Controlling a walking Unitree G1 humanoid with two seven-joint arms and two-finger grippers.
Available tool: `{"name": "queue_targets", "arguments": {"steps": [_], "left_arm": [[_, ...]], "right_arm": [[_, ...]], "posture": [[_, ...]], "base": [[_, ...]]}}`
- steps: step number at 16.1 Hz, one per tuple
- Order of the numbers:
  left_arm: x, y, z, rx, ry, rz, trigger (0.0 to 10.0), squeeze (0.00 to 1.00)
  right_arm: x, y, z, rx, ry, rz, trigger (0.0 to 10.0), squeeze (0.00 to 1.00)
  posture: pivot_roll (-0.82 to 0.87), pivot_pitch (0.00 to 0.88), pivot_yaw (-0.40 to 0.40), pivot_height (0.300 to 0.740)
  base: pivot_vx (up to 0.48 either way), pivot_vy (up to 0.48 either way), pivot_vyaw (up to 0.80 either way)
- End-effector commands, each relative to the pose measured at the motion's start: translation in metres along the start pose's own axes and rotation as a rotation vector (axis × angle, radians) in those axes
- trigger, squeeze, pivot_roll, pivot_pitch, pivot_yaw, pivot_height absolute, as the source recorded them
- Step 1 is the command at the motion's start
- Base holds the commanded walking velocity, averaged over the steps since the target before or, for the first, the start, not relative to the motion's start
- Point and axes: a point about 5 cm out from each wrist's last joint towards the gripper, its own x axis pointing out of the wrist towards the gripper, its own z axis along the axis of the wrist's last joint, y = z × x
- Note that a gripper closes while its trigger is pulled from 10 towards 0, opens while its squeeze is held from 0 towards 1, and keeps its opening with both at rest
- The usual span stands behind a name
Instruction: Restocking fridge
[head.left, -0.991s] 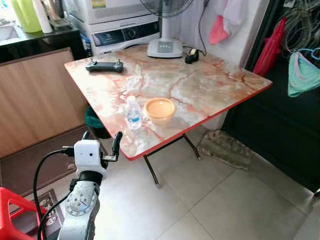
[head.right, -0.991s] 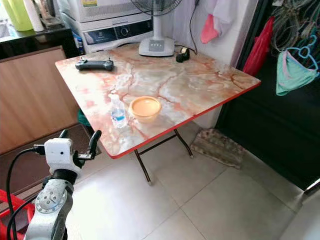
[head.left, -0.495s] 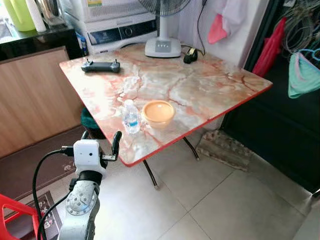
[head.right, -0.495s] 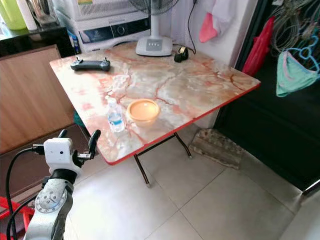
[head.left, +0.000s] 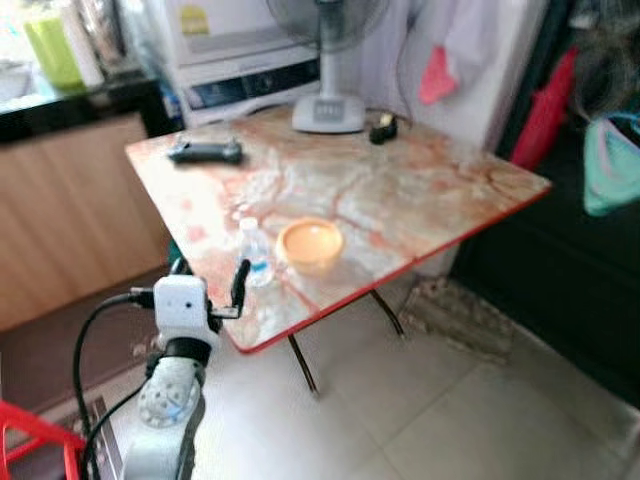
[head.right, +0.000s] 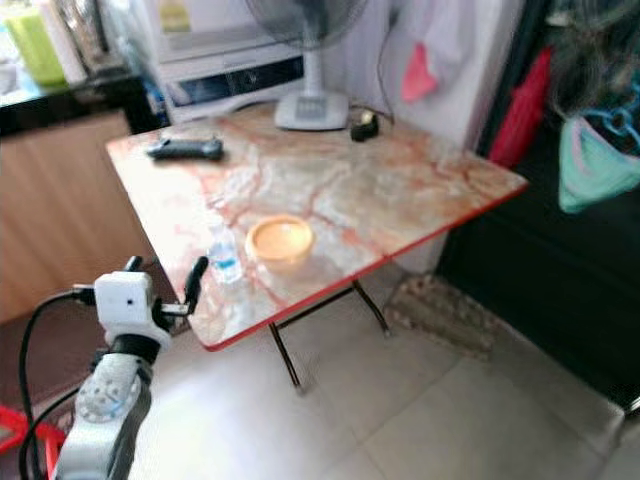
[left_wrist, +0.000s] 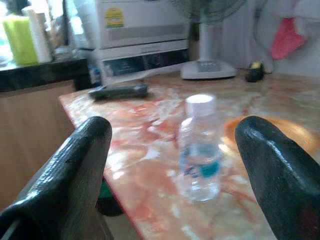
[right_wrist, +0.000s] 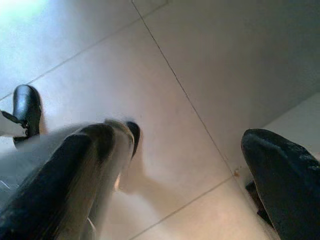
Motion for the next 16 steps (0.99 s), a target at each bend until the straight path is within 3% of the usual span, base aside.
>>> {"name": "queue_targets", "arguments": {"steps": [1,5,7,16], "left_arm": [[0.001,0.003,0.002,0.017,-0.001,0.012,10.0,0.0],[0.001,0.003,0.003,0.016,-0.005,0.014,10.0,0.0],[0.0,0.003,0.003,0.016,-0.005,0.012,10.0,0.0],[0.004,0.003,0.012,0.025,-0.032,0.006,10.0,0.0]], "right_arm": [[0.003,0.004,0.012,0.0,-0.029,0.011,10.0,0.0],[0.005,0.012,0.02,-0.023,-0.037,0.019,10.0,0.0],[0.002,0.002,0.01,-0.013,-0.022,0.012,10.0,0.0],[0.001,0.0,0.007,0.005,-0.021,0.005,10.0,0.0]], "posture": [[0.08,0.0,-0.042,0.74],[0.08,0.0,-0.043,0.74],[0.08,0.0,-0.042,0.74],[0.08,0.0,-0.045,0.74]], "base": [[0.247,0.0,0.0],[0.249,0.0,0.0],[0.247,0.0,0.0],[0.248,0.0,0.0]]}}
